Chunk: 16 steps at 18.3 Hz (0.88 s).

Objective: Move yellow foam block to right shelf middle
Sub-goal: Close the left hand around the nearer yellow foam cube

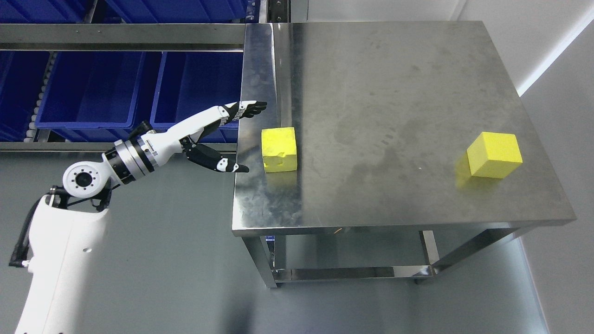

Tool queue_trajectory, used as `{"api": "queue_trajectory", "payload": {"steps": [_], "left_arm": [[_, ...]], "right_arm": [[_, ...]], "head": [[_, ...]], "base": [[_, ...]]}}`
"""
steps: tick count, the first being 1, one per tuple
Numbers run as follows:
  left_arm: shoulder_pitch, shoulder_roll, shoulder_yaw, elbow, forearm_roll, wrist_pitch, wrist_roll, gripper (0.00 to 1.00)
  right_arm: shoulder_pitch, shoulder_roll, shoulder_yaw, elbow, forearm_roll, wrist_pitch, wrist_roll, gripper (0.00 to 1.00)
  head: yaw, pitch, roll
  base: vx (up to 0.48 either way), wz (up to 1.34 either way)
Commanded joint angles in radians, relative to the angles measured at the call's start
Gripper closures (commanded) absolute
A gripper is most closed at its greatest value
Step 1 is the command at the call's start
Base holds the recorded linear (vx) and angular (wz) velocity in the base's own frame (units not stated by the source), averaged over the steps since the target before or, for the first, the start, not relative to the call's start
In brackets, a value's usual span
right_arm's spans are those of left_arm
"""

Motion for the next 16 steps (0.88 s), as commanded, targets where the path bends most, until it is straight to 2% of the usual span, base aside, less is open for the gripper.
{"api": "queue_trajectory", "payload": {"steps": [1,6,8,10,16], "left_arm": [[-0.048,-0.096,-0.134,0.096,-0.043,0.061,-0.003,0.01],[-0.1,-0.152,-0.146,0.182,-0.078,0.078,-0.002,0.01],[-0.117,-0.165,-0.146,0.208,-0.076,0.078,-0.003,0.04],[-0.115,-0.171,-0.137,0.21,-0.075,0.078,-0.003,0.16],[-0.108,-0.192,-0.099,0.233,-0.072,0.078,-0.003,0.43]], "right_arm": [[0.002,-0.017,0.0,-0.017,0.003,-0.001,0.001,0.0],[0.002,-0.017,-0.001,-0.017,0.003,-0.001,0.001,0.0],[0.002,-0.017,0.0,-0.017,0.003,-0.001,0.001,0.0],[0.002,-0.017,0.0,-0.017,0.003,-0.001,0.001,0.0],[0.002,-0.017,0.0,-0.017,0.003,-0.001,0.001,0.0]], "head": [[0.0,0.0,0.0],[0.0,0.0,0.0],[0.0,0.0,0.0],[0.0,0.0,0.0],[0.0,0.0,0.0]], "base": [[0.0,0.0],[0.0,0.0],[0.0,0.0],[0.0,0.0],[0.0,0.0]]}}
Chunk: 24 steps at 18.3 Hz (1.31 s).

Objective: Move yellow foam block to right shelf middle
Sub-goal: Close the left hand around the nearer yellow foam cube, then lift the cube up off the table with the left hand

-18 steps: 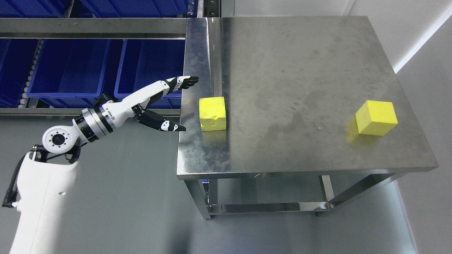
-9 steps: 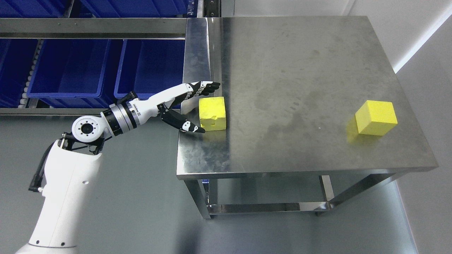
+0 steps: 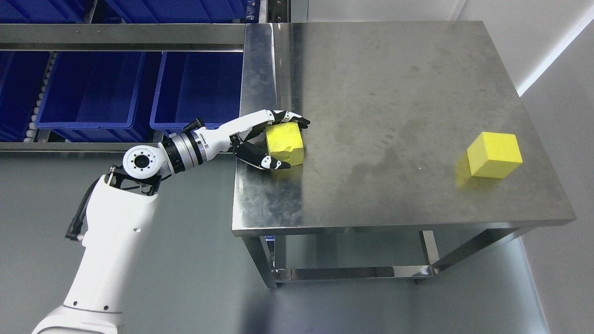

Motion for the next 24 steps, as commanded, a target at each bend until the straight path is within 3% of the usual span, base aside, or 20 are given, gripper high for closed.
{"api": "queue_trajectory", "payload": {"steps": [1,3,5,8,10,12,13,18,24], "left_arm": [[-0.005,-0.071,0.026,0.083,-0.002,0.0,-0.004,0.5],[0.006,-0.117,0.097,0.079,0.001,-0.001,-0.006,0.58],[-0.004,-0.148,0.193,0.051,0.032,-0.001,-0.006,0.58],[-0.036,-0.148,0.272,-0.023,0.211,0.0,0.07,0.57],[-0.034,-0.148,0.323,-0.057,0.256,-0.04,0.326,0.5],[0.014,-0.148,0.317,-0.056,0.288,-0.223,0.571,0.5],[0.045,-0.148,0.307,-0.056,0.291,-0.294,0.627,0.5],[0.24,-0.148,0.323,-0.095,0.29,-0.425,0.724,0.49],[0.32,-0.148,0.386,-0.169,0.29,-0.419,0.729,0.49]], "right_arm": [[0.002,-0.017,0.0,-0.017,0.003,0.0,0.001,0.0],[0.002,-0.017,0.0,-0.017,0.003,0.0,0.001,0.0],[0.002,-0.017,-0.001,-0.017,0.003,0.0,0.001,0.0],[0.002,-0.017,0.0,-0.017,0.003,0.0,0.001,0.0],[0.002,-0.017,0.0,-0.017,0.003,0.0,0.001,0.0],[0.002,-0.017,0.0,-0.017,0.003,0.0,0.001,0.0],[0.002,-0.017,0.0,-0.017,0.003,0.0,0.001,0.0],[0.002,-0.017,0.0,-0.017,0.003,0.0,0.001,0.0],[0.002,-0.017,0.0,-0.017,0.003,0.0,0.001,0.0]], "head": [[0.0,0.0,0.0],[0.0,0.0,0.0],[0.0,0.0,0.0],[0.0,0.0,0.0],[0.0,0.0,0.0],[0.0,0.0,0.0],[0.0,0.0,0.0],[0.0,0.0,0.0],[0.0,0.0,0.0]], "base": [[0.0,0.0],[-0.001,0.01],[-0.001,0.01],[0.0,-0.01],[0.001,-0.04],[0.0,0.0],[0.0,0.0],[0.001,0.03],[-0.031,0.56]]}}
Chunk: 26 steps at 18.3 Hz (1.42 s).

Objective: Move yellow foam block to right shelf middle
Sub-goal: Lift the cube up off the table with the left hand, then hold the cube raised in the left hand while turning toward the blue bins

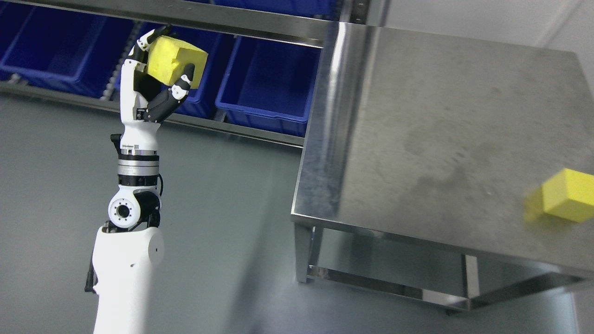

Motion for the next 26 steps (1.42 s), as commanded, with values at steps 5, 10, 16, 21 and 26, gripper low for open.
{"api": "queue_trajectory", "payload": {"steps": [5,10,16,21,26], "left_arm": [[0.095,-0.001,0.139,-0.15,0.013,0.204,0.062,0.5],[0.095,-0.001,0.153,-0.164,0.013,0.272,0.064,0.5],[0.095,-0.001,0.175,-0.175,0.013,0.284,0.062,0.5],[0.098,-0.001,0.202,-0.172,0.013,0.278,0.061,0.5],[0.097,-0.001,0.236,-0.172,0.013,0.281,0.056,0.5]], "right_arm": [[0.001,-0.017,0.0,-0.017,0.003,0.0,0.001,0.0],[0.001,-0.017,0.0,-0.017,0.003,0.0,0.001,0.0],[0.001,-0.017,0.0,-0.017,0.003,0.0,0.001,0.0],[0.001,-0.017,0.0,-0.017,0.003,0.0,0.001,0.0],[0.001,-0.017,0.0,-0.017,0.003,0.0,0.001,0.0]], "head": [[0.0,0.0,0.0],[0.0,0.0,0.0],[0.0,0.0,0.0],[0.0,0.0,0.0],[0.0,0.0,0.0]], "base": [[-0.058,1.09],[-0.028,1.18],[0.021,0.85],[0.059,0.4],[0.084,0.25]]}}
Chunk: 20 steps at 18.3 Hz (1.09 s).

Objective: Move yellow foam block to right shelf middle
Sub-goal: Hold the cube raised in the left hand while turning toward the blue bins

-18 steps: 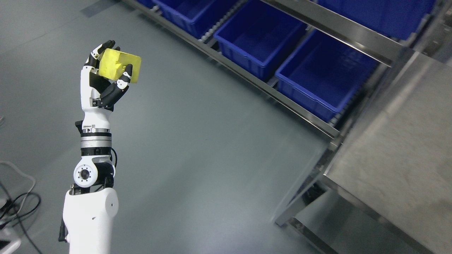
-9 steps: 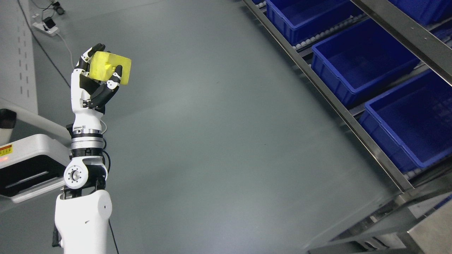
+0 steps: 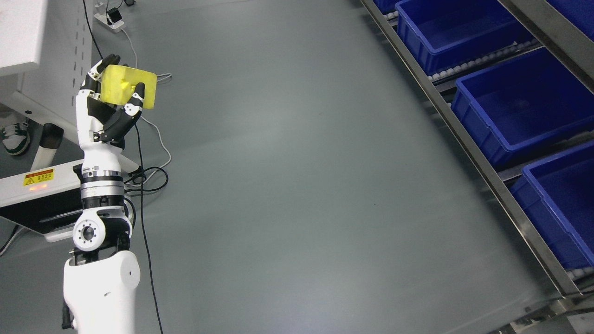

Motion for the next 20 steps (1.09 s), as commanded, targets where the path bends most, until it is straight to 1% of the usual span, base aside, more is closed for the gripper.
{"api": "queue_trajectory", "payload": {"steps": [1,6,10,14,20], "left_arm": [[0.004,0.016,0.07,-0.02,0.0,-0.002,-0.005,0.5],[0.004,0.016,0.077,-0.022,0.0,-0.002,-0.005,0.5],[0.006,0.016,0.077,-0.035,0.0,-0.002,-0.007,0.5],[0.007,0.016,0.074,-0.046,0.0,-0.001,-0.008,0.5],[0.0,0.016,0.065,-0.046,0.0,0.003,-0.008,0.5]], "right_arm": [[0.002,-0.017,0.0,-0.017,0.003,0.0,0.001,0.0],[0.002,-0.017,0.0,-0.017,0.003,0.0,0.001,0.0],[0.002,-0.017,0.0,-0.017,0.003,0.0,0.001,0.0],[0.002,-0.017,0.0,-0.017,0.005,0.0,0.001,0.0],[0.002,-0.017,0.0,-0.017,0.003,0.0,0.001,0.0]], "head": [[0.0,0.0,0.0],[0.0,0.0,0.0],[0.0,0.0,0.0],[0.0,0.0,0.0],[0.0,0.0,0.0]], "base": [[0.092,0.24],[0.144,0.14],[0.231,-0.21],[0.292,-0.41],[0.39,-0.57]]}}
